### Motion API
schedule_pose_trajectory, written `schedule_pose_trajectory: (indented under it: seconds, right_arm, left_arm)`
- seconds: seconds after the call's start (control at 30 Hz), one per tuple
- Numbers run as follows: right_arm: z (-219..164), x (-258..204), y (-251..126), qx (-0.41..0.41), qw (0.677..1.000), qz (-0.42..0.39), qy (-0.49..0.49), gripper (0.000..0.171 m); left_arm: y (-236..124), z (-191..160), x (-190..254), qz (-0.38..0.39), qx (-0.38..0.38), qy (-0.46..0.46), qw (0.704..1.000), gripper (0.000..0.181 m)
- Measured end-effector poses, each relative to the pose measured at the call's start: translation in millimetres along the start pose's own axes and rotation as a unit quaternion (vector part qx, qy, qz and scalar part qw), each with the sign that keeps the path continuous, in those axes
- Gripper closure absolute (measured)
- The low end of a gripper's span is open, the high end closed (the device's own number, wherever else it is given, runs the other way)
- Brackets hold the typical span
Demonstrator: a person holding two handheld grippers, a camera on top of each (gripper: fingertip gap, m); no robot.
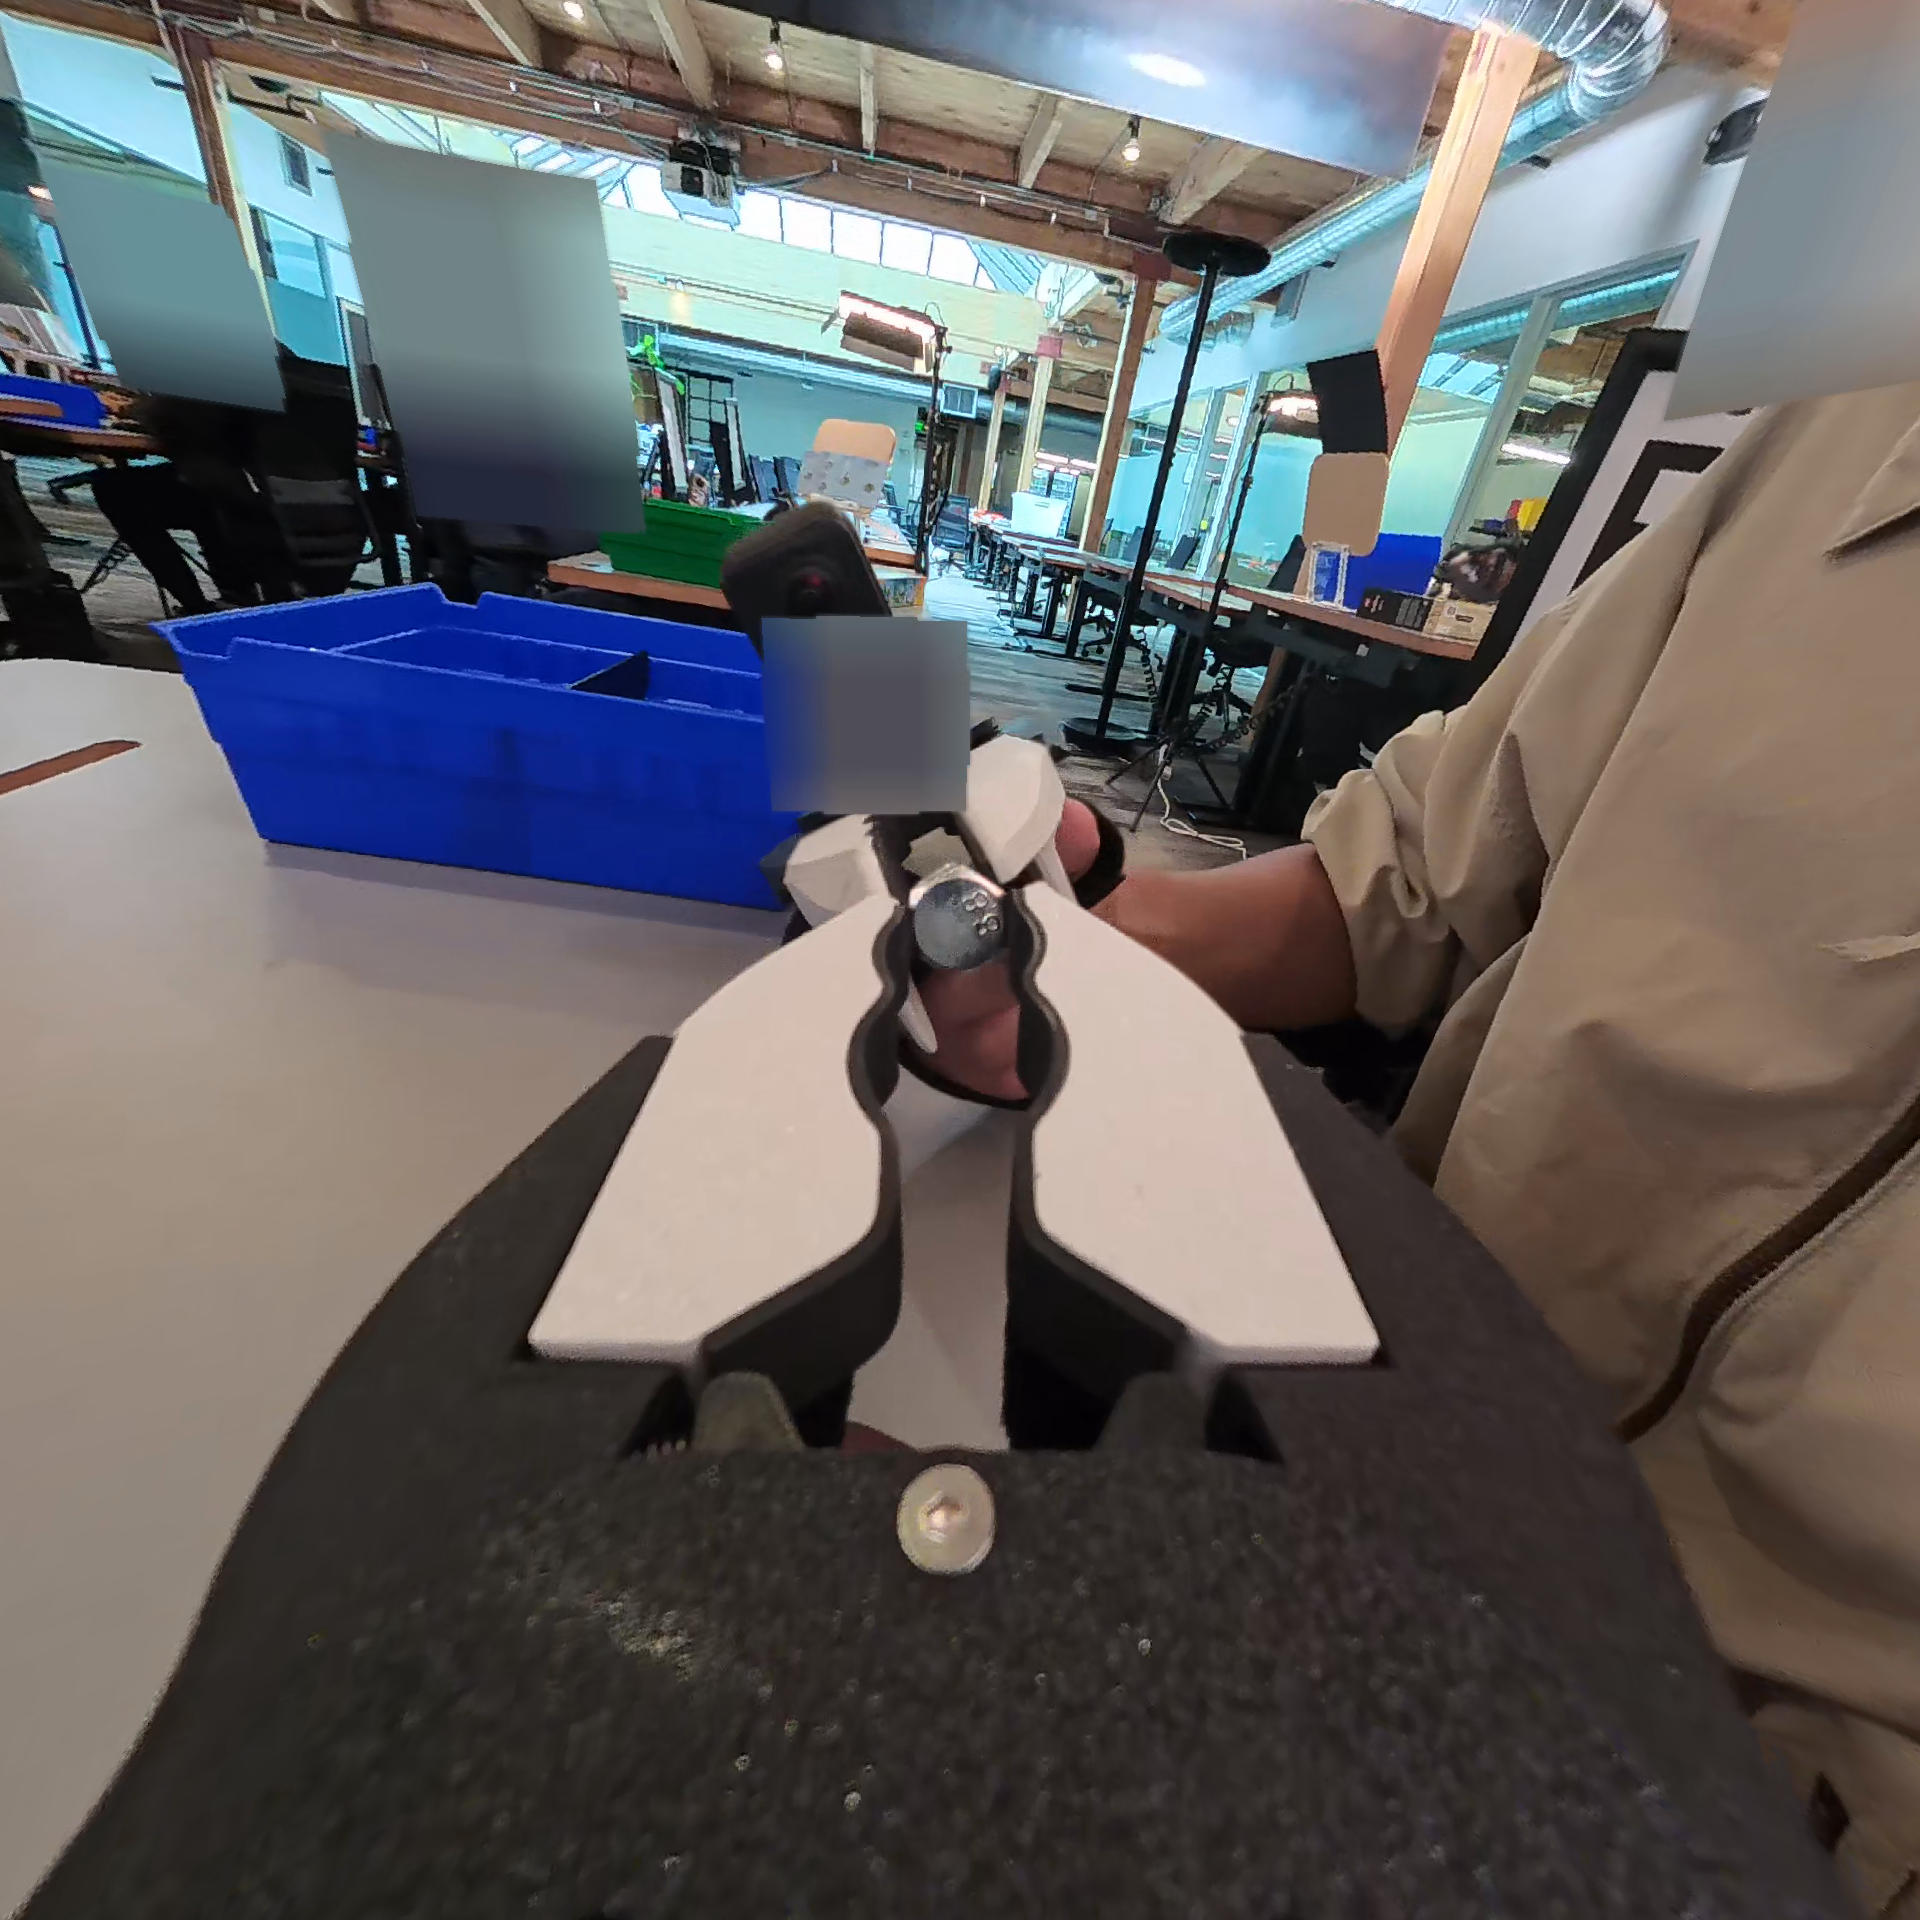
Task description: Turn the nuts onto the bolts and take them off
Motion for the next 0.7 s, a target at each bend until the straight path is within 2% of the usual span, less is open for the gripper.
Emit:
schedule_pose_trajectory:
  seconds: [0.07, 0.13, 0.23, 0.3, 0.33, 0.4, 0.5, 0.6, 0.7]
  right_arm:
    - [0, -1, -1, -0.013, 0.999, -0.012, -0.030, 0.156]
    - [0, -5, -1, -0.029, 0.993, -0.046, -0.107, 0.156]
    - [-3, -14, -1, -0.067, 0.946, -0.115, -0.294, 0.157]
    - [-3, -18, -1, -0.082, 0.914, -0.144, -0.371, 0.157]
    - [-3, -21, -1, -0.079, 0.907, -0.148, -0.385, 0.157]
    - [-5, -25, -1, -0.066, 0.926, -0.120, -0.353, 0.143]
    - [-7, -18, 0, -0.063, 0.972, -0.085, -0.211, 0.116]
    - [-12, -8, 1, -0.048, 0.994, -0.060, -0.084, 0.113]
    - [-16, -8, 6, -0.025, 0.999, 0.004, 0.028, 0.120]
  left_arm:
    - [1, 0, 0, -0.005, 0.002, -0.010, 1.000, 0.164]
    - [1, -1, -1, -0.009, 0.006, -0.026, 1.000, 0.164]
    - [3, -4, -2, -0.015, 0.005, -0.040, 0.999, 0.164]
    - [4, -4, -2, -0.018, 0.007, -0.046, 0.999, 0.164]
    - [4, -3, -1, -0.021, 0.009, -0.048, 0.999, 0.164]
    - [3, -2, -1, -0.022, 0.012, -0.047, 0.999, 0.164]
    - [0, 0, -2, -0.019, 0.014, -0.040, 0.999, 0.164]
    - [-4, 5, -2, -0.024, 0.029, -0.042, 0.998, 0.164]
    - [-5, 7, 1, -0.029, 0.029, -0.032, 0.999, 0.164]
Point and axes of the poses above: each gripper's, where its closed fingertips meet, y out along the fingers, z out of its top, x = y × z across the jaws, the point moved 6 cm from there along -y, back along the fingers, and after that the axes turned 1 degree about y, right-handed, at the moved point
